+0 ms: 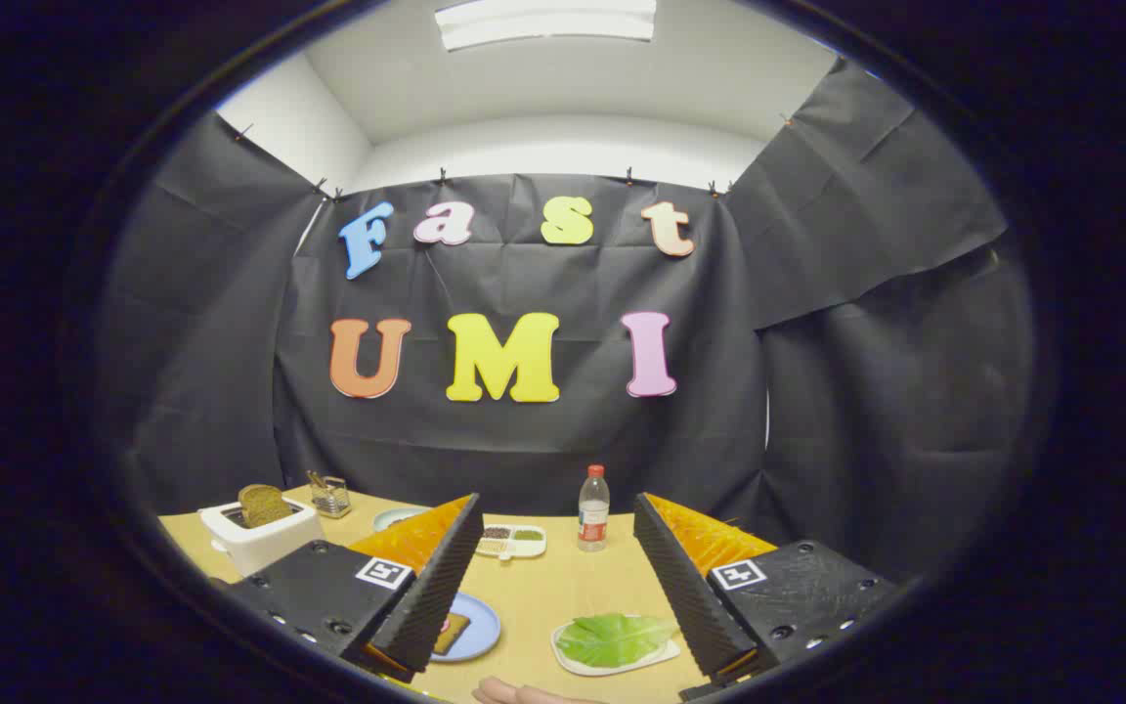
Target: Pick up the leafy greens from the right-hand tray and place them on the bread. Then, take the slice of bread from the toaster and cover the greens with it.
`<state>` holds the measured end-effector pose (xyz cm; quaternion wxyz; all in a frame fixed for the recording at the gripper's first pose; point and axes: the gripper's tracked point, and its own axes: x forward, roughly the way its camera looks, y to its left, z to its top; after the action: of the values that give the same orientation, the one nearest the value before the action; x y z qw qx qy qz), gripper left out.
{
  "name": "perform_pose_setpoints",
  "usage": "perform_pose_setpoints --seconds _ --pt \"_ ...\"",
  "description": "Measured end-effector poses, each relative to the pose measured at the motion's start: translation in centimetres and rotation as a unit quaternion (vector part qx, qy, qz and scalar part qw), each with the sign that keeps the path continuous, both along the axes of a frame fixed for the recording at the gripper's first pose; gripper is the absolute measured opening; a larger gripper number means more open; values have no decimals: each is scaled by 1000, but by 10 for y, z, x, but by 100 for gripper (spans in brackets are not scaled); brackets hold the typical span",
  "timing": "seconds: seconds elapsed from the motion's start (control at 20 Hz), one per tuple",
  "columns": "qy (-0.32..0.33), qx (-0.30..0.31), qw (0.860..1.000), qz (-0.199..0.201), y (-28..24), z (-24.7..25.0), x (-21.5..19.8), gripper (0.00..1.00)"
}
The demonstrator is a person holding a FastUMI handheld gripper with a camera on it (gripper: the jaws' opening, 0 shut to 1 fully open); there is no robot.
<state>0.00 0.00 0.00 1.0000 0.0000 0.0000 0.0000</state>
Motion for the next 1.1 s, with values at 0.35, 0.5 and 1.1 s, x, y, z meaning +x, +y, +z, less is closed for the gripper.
perform_pose_setpoints --seconds 0.35,0.5,1.1 --pt "14 11 1000 17 -15 -22 35 95" --pt "21 -4 1000 15 -18 -31 51 95" --pt "75 8 996 -38 -82 -80 88 95"
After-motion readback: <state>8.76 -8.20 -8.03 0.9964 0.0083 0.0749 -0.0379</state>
